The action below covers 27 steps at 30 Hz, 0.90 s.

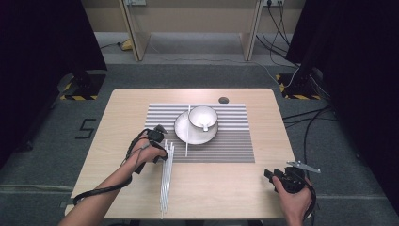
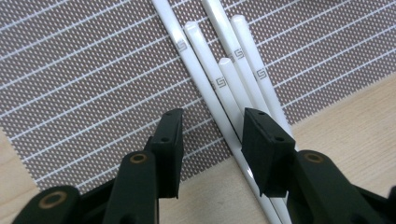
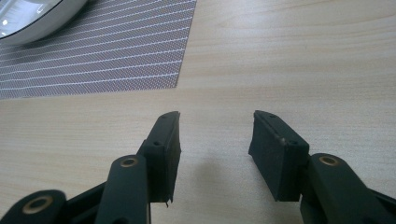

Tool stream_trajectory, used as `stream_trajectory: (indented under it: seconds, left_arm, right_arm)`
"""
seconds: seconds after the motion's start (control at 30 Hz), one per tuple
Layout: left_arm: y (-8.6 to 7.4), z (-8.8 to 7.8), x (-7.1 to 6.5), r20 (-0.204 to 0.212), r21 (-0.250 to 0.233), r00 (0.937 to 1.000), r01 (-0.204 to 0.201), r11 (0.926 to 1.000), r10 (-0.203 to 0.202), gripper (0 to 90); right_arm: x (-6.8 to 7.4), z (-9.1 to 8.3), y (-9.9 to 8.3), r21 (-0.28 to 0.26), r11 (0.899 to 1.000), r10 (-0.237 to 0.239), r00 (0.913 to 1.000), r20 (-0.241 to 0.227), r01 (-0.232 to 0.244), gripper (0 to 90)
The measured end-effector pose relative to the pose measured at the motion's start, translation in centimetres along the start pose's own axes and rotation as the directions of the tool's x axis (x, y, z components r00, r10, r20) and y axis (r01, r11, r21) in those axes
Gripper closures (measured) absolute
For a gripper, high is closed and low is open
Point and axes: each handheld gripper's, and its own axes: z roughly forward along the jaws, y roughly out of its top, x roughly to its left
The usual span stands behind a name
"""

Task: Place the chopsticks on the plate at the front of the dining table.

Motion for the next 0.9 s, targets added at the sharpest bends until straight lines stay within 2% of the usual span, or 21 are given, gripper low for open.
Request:
stream_trajectory:
  seconds: [0.27, 0.47, 0.6, 0.7, 0.9]
  left_arm:
    - [-0.4, 0.0, 0.4, -0.020, 0.017, 0.9988, -0.044, 0.9989, 0.045, 66.9]
    - [-0.9, -0.2, 1.1, -0.048, 0.045, 0.9956, -0.079, 0.9959, 0.081, 72.4]
    - [-1.3, -0.4, 1.7, -0.061, 0.069, 0.9911, -0.114, 0.9911, 0.118, 76.5]
    - [-1.7, -0.6, 2.1, -0.082, 0.090, 0.9855, -0.142, 0.9858, 0.149, 80.0]
    - [-2.5, -1.0, 3.4, -0.084, 0.118, 0.9837, -0.148, 0.9818, 0.159, 83.8]
  right_arm:
    - [0.0, 0.0, 0.0, 0.000, 1.000, 0.000, 1.0000, 0.002, 0.000, 52.6]
    - [0.0, 0.0, 0.0, 0.001, 1.000, -0.002, 1.0000, 0.002, 0.002, 52.7]
    - [0.0, 0.0, 0.0, 0.003, 1.000, 0.000, 1.0000, 0.002, 0.000, 52.7]
    - [0.0, 0.0, 0.0, 0.004, 1.000, 0.000, 1.0000, 0.001, 0.000, 52.7]
    - [0.0, 0.1, 0.0, 0.005, 1.000, 0.001, 1.0000, 0.002, -0.001, 52.6]
